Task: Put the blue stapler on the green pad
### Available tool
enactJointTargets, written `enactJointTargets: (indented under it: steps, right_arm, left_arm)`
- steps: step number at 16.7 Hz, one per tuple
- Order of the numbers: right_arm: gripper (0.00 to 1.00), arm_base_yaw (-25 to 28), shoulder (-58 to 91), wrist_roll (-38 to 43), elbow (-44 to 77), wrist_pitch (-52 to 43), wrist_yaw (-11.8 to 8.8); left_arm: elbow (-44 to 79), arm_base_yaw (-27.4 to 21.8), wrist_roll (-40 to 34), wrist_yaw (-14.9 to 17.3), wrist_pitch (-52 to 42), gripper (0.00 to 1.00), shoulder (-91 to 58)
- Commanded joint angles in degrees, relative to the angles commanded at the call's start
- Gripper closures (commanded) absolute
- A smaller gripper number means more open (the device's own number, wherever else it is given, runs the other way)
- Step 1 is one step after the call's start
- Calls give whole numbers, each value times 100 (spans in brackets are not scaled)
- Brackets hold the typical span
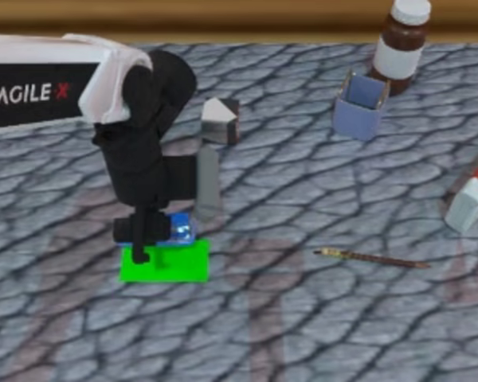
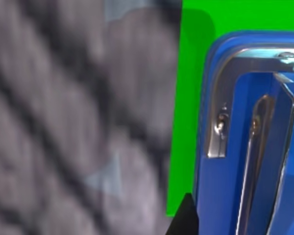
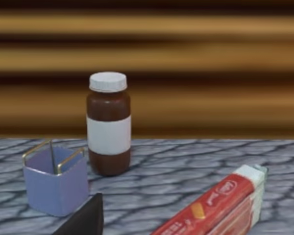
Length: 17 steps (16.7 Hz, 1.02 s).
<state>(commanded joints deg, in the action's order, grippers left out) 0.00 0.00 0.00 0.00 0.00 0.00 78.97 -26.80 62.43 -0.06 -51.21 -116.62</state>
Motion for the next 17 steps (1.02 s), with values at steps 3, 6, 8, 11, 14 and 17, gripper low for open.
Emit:
enactJointTargets:
  steps: [3,6,8,11,14,17]
  right_arm:
    - [0,0,0,0,0,0,0]
    - [0,0,0,0,0,0,0]
    - [0,0,0,0,0,0,0]
    - [0,0,0,0,0,0,0]
    - [0,0,0,0,0,0,0]
    - [0,0,0,0,0,0,0]
  left_arm:
    - [-221,-15,13,-2,290,100,-123]
    - [-221,-15,13,-2,290,100,-123]
    - [-221,-15,13,-2,290,85,-123]
    - [-221,-15,13,-2,290,62,-123]
    - [-221,-15,13,-2,290,40,-123]
    - [-221,-15,13,-2,290,17,-123]
